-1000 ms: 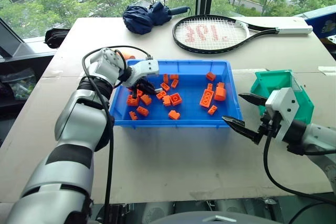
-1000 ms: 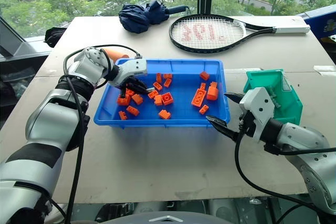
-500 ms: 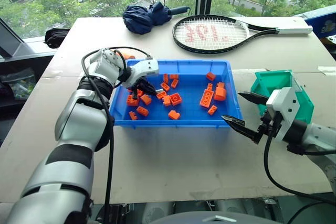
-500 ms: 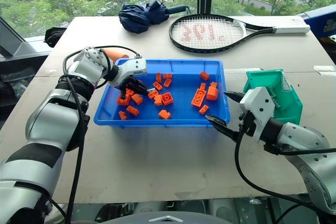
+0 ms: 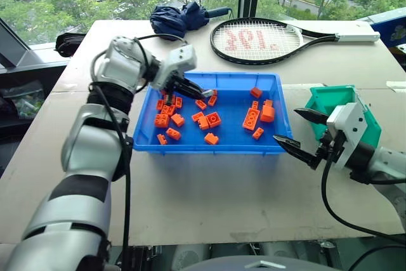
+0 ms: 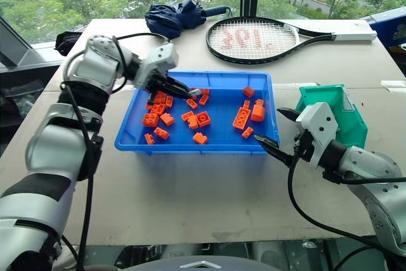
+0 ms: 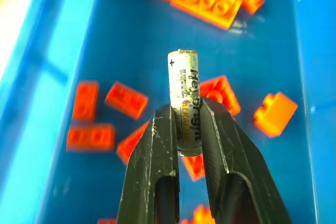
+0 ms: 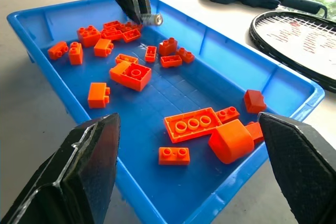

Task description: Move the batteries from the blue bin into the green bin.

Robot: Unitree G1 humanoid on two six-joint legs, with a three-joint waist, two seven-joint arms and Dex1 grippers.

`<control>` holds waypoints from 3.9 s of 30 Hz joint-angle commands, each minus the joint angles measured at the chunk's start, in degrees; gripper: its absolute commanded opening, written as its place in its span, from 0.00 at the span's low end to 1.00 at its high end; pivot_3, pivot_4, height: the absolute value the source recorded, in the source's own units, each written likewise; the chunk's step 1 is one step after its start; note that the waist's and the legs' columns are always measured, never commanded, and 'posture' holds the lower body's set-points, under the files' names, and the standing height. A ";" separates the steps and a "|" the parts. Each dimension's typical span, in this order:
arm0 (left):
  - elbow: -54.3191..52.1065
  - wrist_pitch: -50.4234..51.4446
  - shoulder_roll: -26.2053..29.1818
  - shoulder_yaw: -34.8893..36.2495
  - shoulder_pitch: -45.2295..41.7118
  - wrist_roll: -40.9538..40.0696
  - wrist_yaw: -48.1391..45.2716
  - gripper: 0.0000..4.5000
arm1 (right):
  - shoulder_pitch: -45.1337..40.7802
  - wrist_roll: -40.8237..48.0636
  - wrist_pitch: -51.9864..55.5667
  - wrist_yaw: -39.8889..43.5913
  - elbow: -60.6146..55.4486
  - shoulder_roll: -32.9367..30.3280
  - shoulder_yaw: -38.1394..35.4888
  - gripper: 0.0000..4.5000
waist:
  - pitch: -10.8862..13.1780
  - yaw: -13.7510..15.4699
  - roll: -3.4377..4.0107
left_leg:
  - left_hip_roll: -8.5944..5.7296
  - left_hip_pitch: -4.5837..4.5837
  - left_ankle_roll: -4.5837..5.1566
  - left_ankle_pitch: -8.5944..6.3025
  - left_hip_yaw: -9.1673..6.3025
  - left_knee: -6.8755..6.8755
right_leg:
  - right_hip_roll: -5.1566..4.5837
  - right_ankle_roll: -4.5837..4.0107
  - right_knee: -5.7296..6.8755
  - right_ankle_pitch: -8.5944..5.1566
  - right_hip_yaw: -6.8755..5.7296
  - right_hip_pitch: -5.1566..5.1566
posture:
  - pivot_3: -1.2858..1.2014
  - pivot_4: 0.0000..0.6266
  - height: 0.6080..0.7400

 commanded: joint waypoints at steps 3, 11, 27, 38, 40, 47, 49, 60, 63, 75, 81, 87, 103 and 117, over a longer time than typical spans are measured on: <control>1.04 -5.46 -5.54 -2.19 -2.10 1.96 5.99 0.01 | -1.24 -0.38 -1.21 -0.20 -0.36 -0.35 -0.10 0.94 | 0.00 -0.13 0.00 | 0.00 0.00 0.01 0.00 0.02 0.00 | 0.01 0.00 0.00 0.00 0.02 0.00 | 0.52 0.24 1.00; 9.21 -12.91 -9.44 -6.84 -5.08 7.14 7.37 0.23 | -0.21 -0.36 -0.72 -0.47 -1.39 -0.84 -1.01 0.94 | 0.00 -0.28 0.00 | -0.02 0.02 0.02 -0.01 0.04 -0.02 | 0.05 0.00 0.00 0.00 0.02 0.00 | 0.52 0.24 1.00; -3.58 -6.35 0.80 8.23 -0.73 -7.81 1.65 0.98 | -17.86 -6.91 4.35 2.71 11.38 -3.39 15.18 0.94 | 0.05 -2.22 0.06 | 0.09 0.07 0.00 0.00 0.17 -0.06 | 0.13 -0.01 0.05 0.00 0.19 -0.10 | 0.52 0.24 1.00; -56.98 26.33 25.62 32.46 43.87 -31.15 2.38 0.98 | -44.44 -18.55 0.92 13.78 41.29 10.88 38.14 0.94 | 0.02 -2.09 0.12 | 0.21 -0.03 -0.16 0.07 0.18 -0.12 | 0.02 -0.02 -0.04 0.00 0.41 -0.28 | 0.52 0.24 1.00; -61.47 28.98 27.62 36.58 50.13 -33.27 3.84 0.98 | -45.79 -20.48 -0.29 14.73 43.94 13.03 40.17 0.94 | 0.02 -1.20 0.12 | 0.18 -0.04 -0.17 0.08 0.05 -0.14 | -0.03 -0.02 -0.03 0.00 0.35 -0.25 | 0.52 0.24 1.00; -69.21 32.15 29.88 44.41 62.91 -36.57 9.03 1.00 | -47.98 -27.30 -2.53 17.40 51.25 17.47 45.63 0.85 | 0.01 -0.20 0.11 | 0.10 -0.03 -0.20 0.08 -0.02 -0.09 | -0.10 -0.03 -0.02 0.00 0.28 -0.19 | 0.52 0.24 1.00; -70.20 32.74 29.92 44.72 63.50 -37.71 10.50 1.00 | -48.14 -28.06 -2.23 18.49 51.92 17.69 45.68 0.75 | -0.01 -0.28 0.09 | 0.09 0.03 -0.21 0.09 -0.02 -0.10 | -0.10 -0.04 -0.02 0.01 0.27 -0.14 | 0.52 0.24 1.00; -70.02 33.00 32.16 41.60 60.78 -40.99 15.05 1.00 | -48.26 -29.99 -0.16 20.43 52.94 18.06 42.60 0.01 | -0.01 -0.64 0.11 | 0.12 0.05 -0.25 0.10 0.01 -0.21 | -0.13 -0.05 -0.04 0.01 0.29 -0.22 | 0.52 0.24 1.00; -69.94 32.71 32.54 39.98 59.36 -41.63 15.70 1.00 | -48.11 -29.92 -0.44 19.69 52.22 18.40 41.27 0.01 | -0.01 -0.63 0.11 | 0.11 0.05 -0.25 0.10 0.02 -0.21 | -0.16 -0.05 -0.05 0.01 0.30 -0.22 | 0.52 0.24 1.00; -70.57 33.64 27.86 32.18 47.97 -46.51 21.79 1.00 | -46.68 -22.44 13.91 15.68 32.16 8.31 20.73 0.01 | 0.01 -0.28 0.12 | 0.06 -0.04 -0.24 0.09 0.01 -0.22 | -0.22 -0.04 -0.08 0.01 0.33 -0.24 | 0.52 0.24 1.00; -71.12 34.22 22.49 26.10 38.79 -48.87 24.48 1.00 | -39.39 -21.20 21.01 13.65 24.55 -6.02 6.83 0.01 | 0.04 0.78 0.17 | -0.02 -0.06 -0.06 0.00 0.08 -0.22 | -0.41 -0.03 -0.10 0.01 0.31 -0.22 | 0.52 0.24 1.00; -69.88 33.42 20.17 21.84 31.76 -48.99 23.21 1.00 | -28.72 -19.03 25.93 13.20 20.53 -14.49 -3.41 0.01 | 0.04 -0.05 0.16 | 0.07 -0.02 0.00 -0.03 0.16 -0.21 | -0.15 -0.03 -0.06 0.01 0.36 -0.21 | 0.52 0.24 1.00; -67.32 30.46 19.24 18.50 30.37 -45.95 21.58 1.00 | -16.79 -17.84 17.58 6.99 23.98 -14.08 -8.57 0.73 | 0.04 -0.28 0.17 | 0.10 0.05 -0.01 -0.02 0.29 -0.19 | -0.03 -0.02 -0.06 0.01 0.40 -0.18 | 0.52 0.24 1.00; -75.75 23.96 18.65 33.10 66.88 -41.82 29.96 1.00 | 15.29 -2.11 -2.41 20.70 6.01 0.85 -22.99 0.99 | 0.01 0.18 0.23 | 0.23 0.04 0.05 -0.06 0.14 -0.21 | -0.23 -0.02 -0.13 0.00 0.48 -0.08 | 0.52 0.24 1.00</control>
